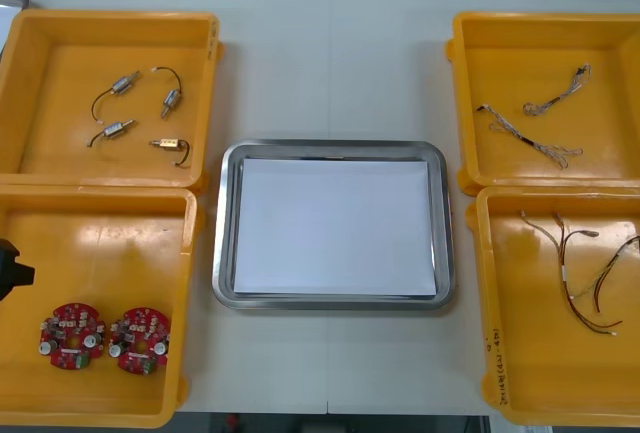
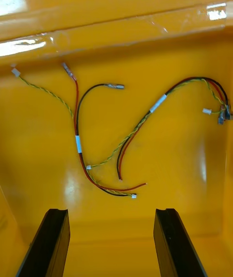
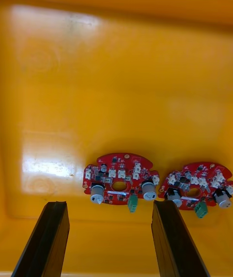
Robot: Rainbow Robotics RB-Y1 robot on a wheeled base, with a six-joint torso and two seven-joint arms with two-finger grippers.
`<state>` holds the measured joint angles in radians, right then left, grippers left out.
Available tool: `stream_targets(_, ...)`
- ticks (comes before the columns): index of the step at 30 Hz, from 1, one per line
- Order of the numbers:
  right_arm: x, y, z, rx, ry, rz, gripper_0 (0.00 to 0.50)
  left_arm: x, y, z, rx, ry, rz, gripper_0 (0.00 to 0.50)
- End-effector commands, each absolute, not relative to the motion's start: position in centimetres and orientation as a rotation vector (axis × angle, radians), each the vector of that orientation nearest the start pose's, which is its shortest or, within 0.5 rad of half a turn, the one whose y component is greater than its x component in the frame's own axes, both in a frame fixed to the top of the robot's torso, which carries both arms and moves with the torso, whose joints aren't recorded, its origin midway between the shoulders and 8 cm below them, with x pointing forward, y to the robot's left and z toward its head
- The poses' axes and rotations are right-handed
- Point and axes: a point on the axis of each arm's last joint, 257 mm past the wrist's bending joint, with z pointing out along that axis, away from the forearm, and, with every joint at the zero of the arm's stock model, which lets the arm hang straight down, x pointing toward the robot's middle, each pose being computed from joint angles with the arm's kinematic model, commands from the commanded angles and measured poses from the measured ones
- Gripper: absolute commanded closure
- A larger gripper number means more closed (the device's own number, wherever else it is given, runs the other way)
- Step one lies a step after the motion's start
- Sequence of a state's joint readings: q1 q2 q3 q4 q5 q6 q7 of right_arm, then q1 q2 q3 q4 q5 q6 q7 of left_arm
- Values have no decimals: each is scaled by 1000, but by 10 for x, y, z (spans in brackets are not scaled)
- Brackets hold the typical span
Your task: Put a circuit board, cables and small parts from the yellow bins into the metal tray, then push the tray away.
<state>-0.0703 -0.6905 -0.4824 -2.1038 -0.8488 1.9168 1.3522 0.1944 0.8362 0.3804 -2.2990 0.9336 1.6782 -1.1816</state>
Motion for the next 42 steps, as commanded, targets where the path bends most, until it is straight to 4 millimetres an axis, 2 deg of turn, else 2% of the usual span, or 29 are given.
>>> stream_targets(1, 334, -424, -201, 359, 2710, 76, 0, 311, 397, -212, -202, 2652, -16, 0)
stream_targets(4, 331, -428, -207, 395, 2712, 64, 0, 309, 398, -219, -201, 2647, -11, 0)
stream_targets(11, 341, -438, -216, 532, 2644, 21, 0, 306, 401, -237, -188, 2641, 16, 0)
stream_targets(19, 354, -424, -223, 703, 2596, 44, 0, 299, 399, -259, -195, 2654, 3, 0)
stream_targets(27, 368, -421, -239, 870, 2571, 112, 0, 284, 399, -277, -201, 2660, -13, 0)
stream_targets(32, 379, -422, -241, 902, 2551, 139, 0, 277, 401, -290, -208, 2667, -18, 0)
stream_targets(42, 399, -429, -250, 936, 2503, 163, 0, 281, 402, -317, -196, 2654, -38, 0)
